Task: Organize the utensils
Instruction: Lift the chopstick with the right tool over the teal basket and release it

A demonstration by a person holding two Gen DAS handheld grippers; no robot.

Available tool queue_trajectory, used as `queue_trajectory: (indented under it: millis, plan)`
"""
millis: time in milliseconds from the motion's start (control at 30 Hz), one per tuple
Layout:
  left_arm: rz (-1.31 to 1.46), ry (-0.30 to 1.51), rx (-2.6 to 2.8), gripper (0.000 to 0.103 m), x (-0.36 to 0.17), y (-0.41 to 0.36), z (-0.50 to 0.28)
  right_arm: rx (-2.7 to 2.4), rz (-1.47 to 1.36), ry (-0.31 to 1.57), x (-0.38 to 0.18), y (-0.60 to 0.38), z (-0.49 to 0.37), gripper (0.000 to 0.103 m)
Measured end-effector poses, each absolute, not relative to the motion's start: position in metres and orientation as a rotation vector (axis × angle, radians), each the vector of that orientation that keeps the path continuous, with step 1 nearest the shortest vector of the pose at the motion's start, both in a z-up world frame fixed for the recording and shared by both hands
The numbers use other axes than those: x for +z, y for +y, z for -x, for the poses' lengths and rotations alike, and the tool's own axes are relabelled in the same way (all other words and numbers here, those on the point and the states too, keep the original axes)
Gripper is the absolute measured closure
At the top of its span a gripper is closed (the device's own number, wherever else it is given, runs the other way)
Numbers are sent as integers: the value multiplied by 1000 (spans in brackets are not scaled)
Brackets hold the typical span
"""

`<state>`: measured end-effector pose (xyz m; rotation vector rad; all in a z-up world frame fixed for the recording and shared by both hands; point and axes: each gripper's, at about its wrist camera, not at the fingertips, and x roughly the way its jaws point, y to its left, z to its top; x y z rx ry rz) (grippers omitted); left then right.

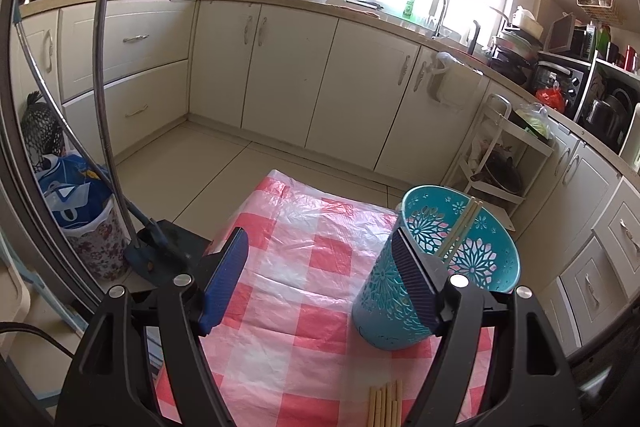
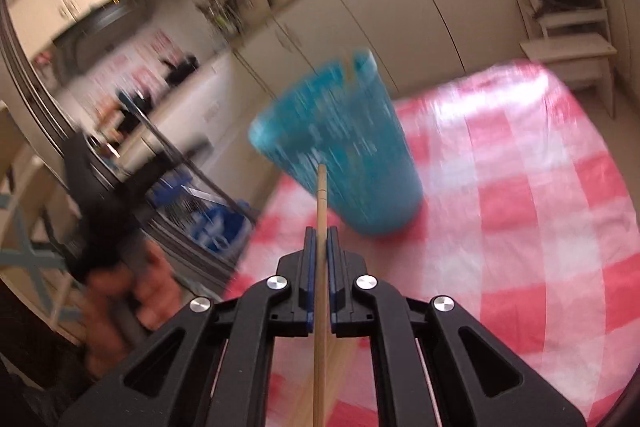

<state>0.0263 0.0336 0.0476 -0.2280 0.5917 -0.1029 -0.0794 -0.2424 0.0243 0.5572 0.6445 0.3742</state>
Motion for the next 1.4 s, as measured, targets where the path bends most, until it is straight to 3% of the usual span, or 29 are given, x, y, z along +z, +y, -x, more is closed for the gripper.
queue_trajectory:
  millis: [367,633,900,1033,1200,1400]
  plan:
    - [280,595,-117,32,54,47,-25,149,-545,332,116,-217,-33,97]
    - [306,603,-127,31,57,55,-27,16,-434,431,105,-198,-79,97]
    - [303,601,-124,31,57,54,-24,40,-340,463,98,-183,-57,96]
    - [297,604,-122,30,56,52,-24,67,-324,441,105,-181,-34,84]
    - [284,603,-122,29,56,48,-23,103,-298,420,107,-181,5,81]
    - [257,612,-124,27,53,40,-21,116,-223,545,52,-175,58,81]
